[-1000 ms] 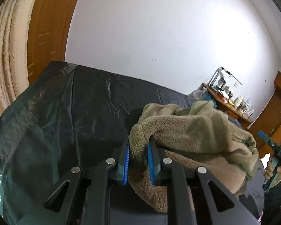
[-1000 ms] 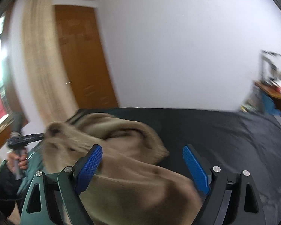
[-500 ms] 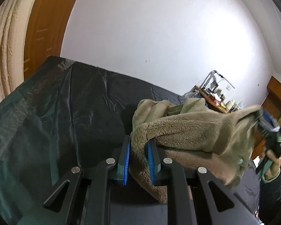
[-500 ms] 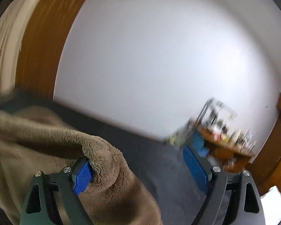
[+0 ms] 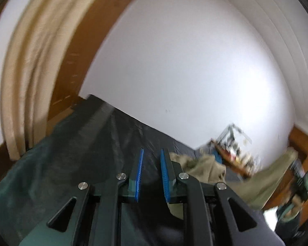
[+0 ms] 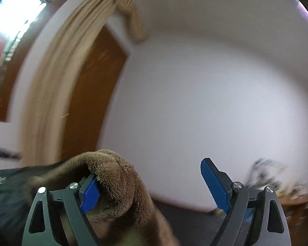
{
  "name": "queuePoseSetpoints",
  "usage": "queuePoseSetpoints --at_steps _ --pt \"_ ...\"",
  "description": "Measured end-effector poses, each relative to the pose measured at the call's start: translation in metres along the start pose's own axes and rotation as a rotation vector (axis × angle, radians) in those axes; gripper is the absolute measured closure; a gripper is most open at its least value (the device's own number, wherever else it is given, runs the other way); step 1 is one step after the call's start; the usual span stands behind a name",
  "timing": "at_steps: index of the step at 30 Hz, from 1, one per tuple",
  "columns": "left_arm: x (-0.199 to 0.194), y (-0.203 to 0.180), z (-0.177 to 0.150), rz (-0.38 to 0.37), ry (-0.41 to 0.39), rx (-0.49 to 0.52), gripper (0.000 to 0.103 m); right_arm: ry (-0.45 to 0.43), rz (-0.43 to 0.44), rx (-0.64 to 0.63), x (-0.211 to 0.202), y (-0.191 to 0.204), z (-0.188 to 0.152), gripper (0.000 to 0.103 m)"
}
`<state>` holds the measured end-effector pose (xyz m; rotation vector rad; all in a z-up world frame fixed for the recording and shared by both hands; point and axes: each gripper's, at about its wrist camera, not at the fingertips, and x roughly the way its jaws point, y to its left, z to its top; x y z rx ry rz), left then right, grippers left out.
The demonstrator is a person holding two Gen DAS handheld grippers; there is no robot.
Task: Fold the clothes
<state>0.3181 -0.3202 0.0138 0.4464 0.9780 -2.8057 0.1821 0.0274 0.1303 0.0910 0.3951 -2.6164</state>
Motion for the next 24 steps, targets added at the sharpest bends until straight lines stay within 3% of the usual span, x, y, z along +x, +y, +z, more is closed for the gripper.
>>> queuePoseSetpoints --at_steps 2,4,8,9,11,13,14,18,24 --pt "-0.003 0.021 -0.002 0.030 0.019 -0.040 0.083 0.097 0.068 0.006 0.023 0.004 -0.007 0.013" --pt "0.003 0.027 -0.012 0.073 0.055 -0.024 0.083 0.207 0.080 -0.010 0.060 0.008 -0.022 0.013" --pt "0.028 0.013 -0.041 0.149 0.159 0.136 0.083 0.344 -0.015 0.028 0.109 -0.007 -0.046 0.013" --pt "0.036 0.005 -0.048 0.159 0.180 0.193 0.079 0.375 -0.046 0.059 0.118 -0.015 -0.052 0.013" --pt "0.048 -0.012 -0.059 0.159 0.204 0.297 0.058 0.414 -0.104 0.112 0.129 -0.034 -0.061 0.013" --pt "0.057 -0.033 -0.067 0.129 0.189 0.398 0.023 0.423 -0.142 0.126 0.133 -0.043 -0.066 0.013" --pt "0.060 -0.044 -0.069 0.110 0.164 0.454 0.019 0.424 -0.149 0.121 0.134 -0.046 -0.069 0.013" --pt "0.074 -0.086 -0.075 0.021 0.128 0.657 0.018 0.413 -0.154 0.088 0.131 -0.043 -0.073 0.013" --pt "0.124 -0.112 -0.086 -0.086 0.263 0.863 0.018 0.405 -0.128 0.103 0.140 -0.046 -0.087 0.013"
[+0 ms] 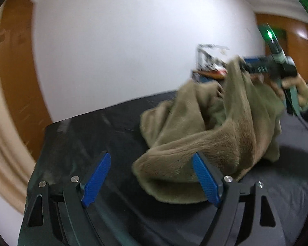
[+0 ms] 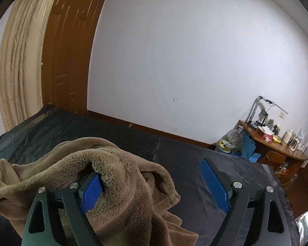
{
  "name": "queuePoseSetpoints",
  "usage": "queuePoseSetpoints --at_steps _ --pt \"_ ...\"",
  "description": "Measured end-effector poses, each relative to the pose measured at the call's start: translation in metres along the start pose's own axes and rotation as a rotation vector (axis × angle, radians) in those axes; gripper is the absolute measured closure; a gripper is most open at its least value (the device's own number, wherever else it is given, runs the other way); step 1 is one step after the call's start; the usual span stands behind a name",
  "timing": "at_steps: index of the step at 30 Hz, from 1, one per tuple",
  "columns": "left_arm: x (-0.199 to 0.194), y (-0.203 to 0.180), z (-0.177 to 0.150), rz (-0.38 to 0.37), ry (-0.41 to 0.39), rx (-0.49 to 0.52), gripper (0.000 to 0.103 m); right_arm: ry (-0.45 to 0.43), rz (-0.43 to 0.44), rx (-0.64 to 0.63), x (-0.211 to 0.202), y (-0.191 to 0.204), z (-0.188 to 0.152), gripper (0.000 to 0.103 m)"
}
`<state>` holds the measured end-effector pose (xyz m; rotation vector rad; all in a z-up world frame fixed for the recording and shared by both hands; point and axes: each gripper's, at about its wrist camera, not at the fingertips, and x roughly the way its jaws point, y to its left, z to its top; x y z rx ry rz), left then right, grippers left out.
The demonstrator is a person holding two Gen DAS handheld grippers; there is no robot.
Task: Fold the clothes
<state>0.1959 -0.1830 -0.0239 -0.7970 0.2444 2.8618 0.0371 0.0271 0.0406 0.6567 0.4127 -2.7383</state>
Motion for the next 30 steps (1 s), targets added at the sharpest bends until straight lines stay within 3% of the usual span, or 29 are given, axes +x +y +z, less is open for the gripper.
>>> queuePoseSetpoints --at_steps 5,8,12,18,20,21,22,24,27,30 --pt "0.015 -0.024 0.004 -0.038 0.055 0.183 0.018 0.018 -0.003 0.036 0.009 -0.015 -0.003 0.013" --pt "0.009 -0.034 0.005 -0.051 0.045 0.266 0.018 0.039 -0.009 0.064 0.021 -0.025 -0.009 0.013" --pt "0.003 -0.039 0.008 -0.115 0.038 0.323 0.017 0.059 -0.019 0.086 0.034 -0.032 -0.017 0.013" --pt "0.017 -0.045 0.012 -0.153 0.121 0.370 0.019 0.061 -0.020 0.112 0.041 -0.038 -0.023 0.013" --pt "0.030 -0.045 0.013 -0.115 0.176 0.353 0.032 0.058 -0.014 0.116 0.041 -0.040 -0.024 0.013" --pt "0.036 -0.044 0.014 -0.101 0.199 0.327 0.049 0.057 -0.006 0.118 0.040 -0.041 -0.024 0.013" --pt "0.041 -0.041 0.014 -0.093 0.215 0.290 0.059 0.052 0.011 0.122 0.039 -0.042 -0.025 0.013" --pt "0.044 -0.032 0.014 -0.087 0.215 0.196 0.070 0.033 0.113 0.132 0.034 -0.045 -0.027 0.013" --pt "0.036 -0.009 0.009 -0.085 0.166 0.012 0.075 0.025 0.365 0.190 0.022 -0.059 -0.033 0.013" --pt "0.028 0.014 0.002 -0.104 0.120 -0.160 0.077 0.010 0.470 0.231 0.010 -0.083 -0.043 0.013"
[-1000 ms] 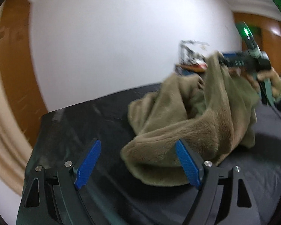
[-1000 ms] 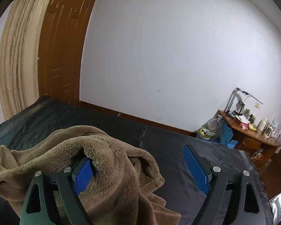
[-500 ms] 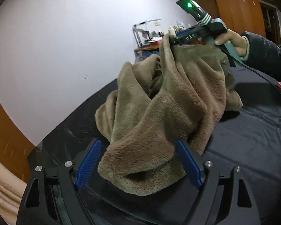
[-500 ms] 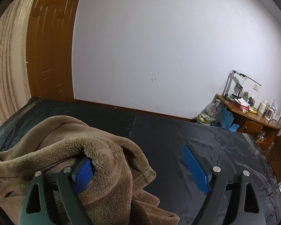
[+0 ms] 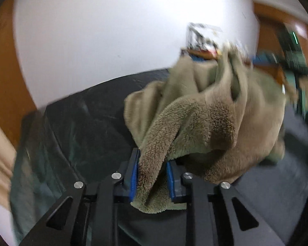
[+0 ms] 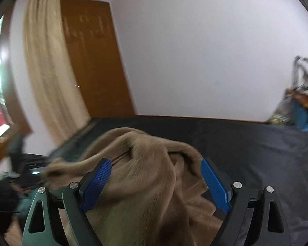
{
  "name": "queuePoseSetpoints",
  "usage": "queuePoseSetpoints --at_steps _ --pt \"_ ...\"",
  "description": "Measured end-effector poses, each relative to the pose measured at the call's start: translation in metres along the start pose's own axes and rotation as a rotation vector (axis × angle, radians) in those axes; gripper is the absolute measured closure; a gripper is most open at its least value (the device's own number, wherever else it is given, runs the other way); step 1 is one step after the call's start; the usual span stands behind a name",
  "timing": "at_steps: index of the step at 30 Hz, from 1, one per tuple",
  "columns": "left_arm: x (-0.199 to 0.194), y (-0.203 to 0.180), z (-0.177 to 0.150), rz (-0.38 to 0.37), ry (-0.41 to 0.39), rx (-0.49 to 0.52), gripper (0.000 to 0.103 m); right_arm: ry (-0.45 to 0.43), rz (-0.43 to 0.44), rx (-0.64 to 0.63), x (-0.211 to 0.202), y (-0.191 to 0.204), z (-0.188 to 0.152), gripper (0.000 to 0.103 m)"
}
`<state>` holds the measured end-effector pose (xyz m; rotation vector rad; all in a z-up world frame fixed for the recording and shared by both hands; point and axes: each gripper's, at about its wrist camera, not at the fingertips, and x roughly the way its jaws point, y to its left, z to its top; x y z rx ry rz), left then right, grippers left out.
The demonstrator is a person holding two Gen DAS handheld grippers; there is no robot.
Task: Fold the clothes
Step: 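Raise the brown fleece high with both grippers, holding separate edges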
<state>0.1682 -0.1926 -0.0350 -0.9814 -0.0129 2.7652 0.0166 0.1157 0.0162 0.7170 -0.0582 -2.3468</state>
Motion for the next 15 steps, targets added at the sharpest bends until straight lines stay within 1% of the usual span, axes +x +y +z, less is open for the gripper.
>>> queuePoseSetpoints --at_steps 3,4,8,10,12,15 --pt "-0.001 0.019 -0.004 -0.045 -0.017 -0.152 0.077 -0.003 -0.010 0.014 -0.015 -0.025 -0.009 0.013" --pt "0.000 0.023 -0.004 -0.053 -0.016 -0.187 0.077 0.006 -0.016 0.025 -0.018 -0.036 -0.013 0.013" --pt "0.005 0.032 -0.005 -0.094 -0.017 -0.321 0.077 0.060 0.015 0.059 -0.013 -0.063 -0.025 0.013" --pt "0.009 0.035 -0.004 -0.106 -0.017 -0.357 0.077 0.090 0.045 0.067 -0.004 -0.069 -0.031 0.013" --pt "0.016 0.041 -0.003 -0.109 -0.022 -0.384 0.077 0.120 0.097 0.056 0.007 -0.064 -0.038 0.013" --pt "0.018 0.052 0.002 -0.131 -0.049 -0.445 0.077 0.162 0.132 0.008 0.027 -0.052 -0.040 0.013"
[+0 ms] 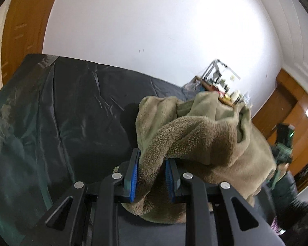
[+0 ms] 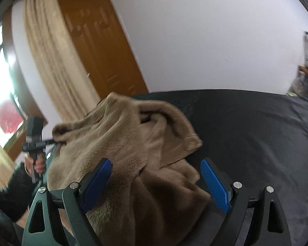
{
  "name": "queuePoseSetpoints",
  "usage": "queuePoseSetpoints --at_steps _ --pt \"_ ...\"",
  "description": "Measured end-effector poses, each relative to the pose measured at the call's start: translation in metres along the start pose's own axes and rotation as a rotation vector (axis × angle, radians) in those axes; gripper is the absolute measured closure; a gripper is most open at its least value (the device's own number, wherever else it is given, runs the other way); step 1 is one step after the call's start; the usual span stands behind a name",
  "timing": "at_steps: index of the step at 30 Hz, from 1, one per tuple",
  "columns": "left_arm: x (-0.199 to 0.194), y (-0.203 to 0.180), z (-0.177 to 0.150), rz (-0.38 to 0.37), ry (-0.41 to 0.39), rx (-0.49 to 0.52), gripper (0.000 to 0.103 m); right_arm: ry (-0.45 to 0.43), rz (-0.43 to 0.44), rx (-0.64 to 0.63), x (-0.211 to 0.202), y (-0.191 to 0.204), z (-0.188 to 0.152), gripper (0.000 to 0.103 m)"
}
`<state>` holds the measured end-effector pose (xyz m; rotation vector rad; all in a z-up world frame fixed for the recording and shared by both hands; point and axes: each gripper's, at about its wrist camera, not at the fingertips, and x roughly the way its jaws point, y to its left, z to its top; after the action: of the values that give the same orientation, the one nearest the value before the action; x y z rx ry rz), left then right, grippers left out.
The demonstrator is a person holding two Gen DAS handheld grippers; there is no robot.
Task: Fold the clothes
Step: 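Raise the brown fleece high with both grippers, holding separate edges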
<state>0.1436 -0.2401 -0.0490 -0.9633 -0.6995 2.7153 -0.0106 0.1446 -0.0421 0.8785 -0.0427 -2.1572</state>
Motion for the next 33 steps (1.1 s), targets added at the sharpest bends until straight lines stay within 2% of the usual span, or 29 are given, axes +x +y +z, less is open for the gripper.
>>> queuePoseSetpoints --at_steps 4,6,10,15,16,17,18,19,20,25,29,33 --pt "-0.011 0.020 0.004 -0.043 -0.053 -0.129 0.077 0.069 0.079 -0.020 0.034 0.010 -0.001 0.013" --pt "-0.011 0.027 0.002 -0.038 -0.048 -0.161 0.077 0.097 0.123 -0.049 0.045 0.022 -0.004 0.013" --pt "0.002 0.028 -0.002 -0.023 -0.020 -0.170 0.077 0.111 0.187 -0.189 0.046 0.058 -0.016 0.013" --pt "0.005 0.027 -0.005 -0.020 -0.022 -0.166 0.077 0.106 0.230 -0.246 0.039 0.083 -0.020 0.014" --pt "0.006 0.027 -0.005 -0.019 -0.020 -0.164 0.077 0.100 0.225 -0.257 0.038 0.087 -0.021 0.017" --pt "0.006 0.027 -0.005 -0.017 -0.019 -0.163 0.077 0.093 0.214 -0.268 0.038 0.090 -0.021 0.028" --pt "0.005 0.026 -0.005 -0.015 -0.020 -0.163 0.077 0.087 0.198 -0.278 0.038 0.093 -0.021 0.036" --pt "0.003 0.026 -0.006 -0.014 -0.022 -0.163 0.077 0.082 0.180 -0.286 0.038 0.097 -0.021 0.054" --pt "0.001 0.026 -0.006 -0.012 -0.026 -0.165 0.077 0.078 0.157 -0.294 0.039 0.100 -0.020 0.064" --pt "-0.018 0.021 -0.005 0.003 -0.065 -0.170 0.077 0.022 0.024 -0.284 0.026 0.114 -0.017 0.080" --pt "-0.046 0.000 -0.001 -0.002 -0.129 -0.122 0.077 -0.168 -0.209 -0.243 -0.029 0.113 -0.004 0.084" --pt "-0.082 -0.040 0.007 -0.088 -0.231 -0.051 0.077 -0.370 -0.446 -0.231 -0.089 0.127 0.008 0.085"
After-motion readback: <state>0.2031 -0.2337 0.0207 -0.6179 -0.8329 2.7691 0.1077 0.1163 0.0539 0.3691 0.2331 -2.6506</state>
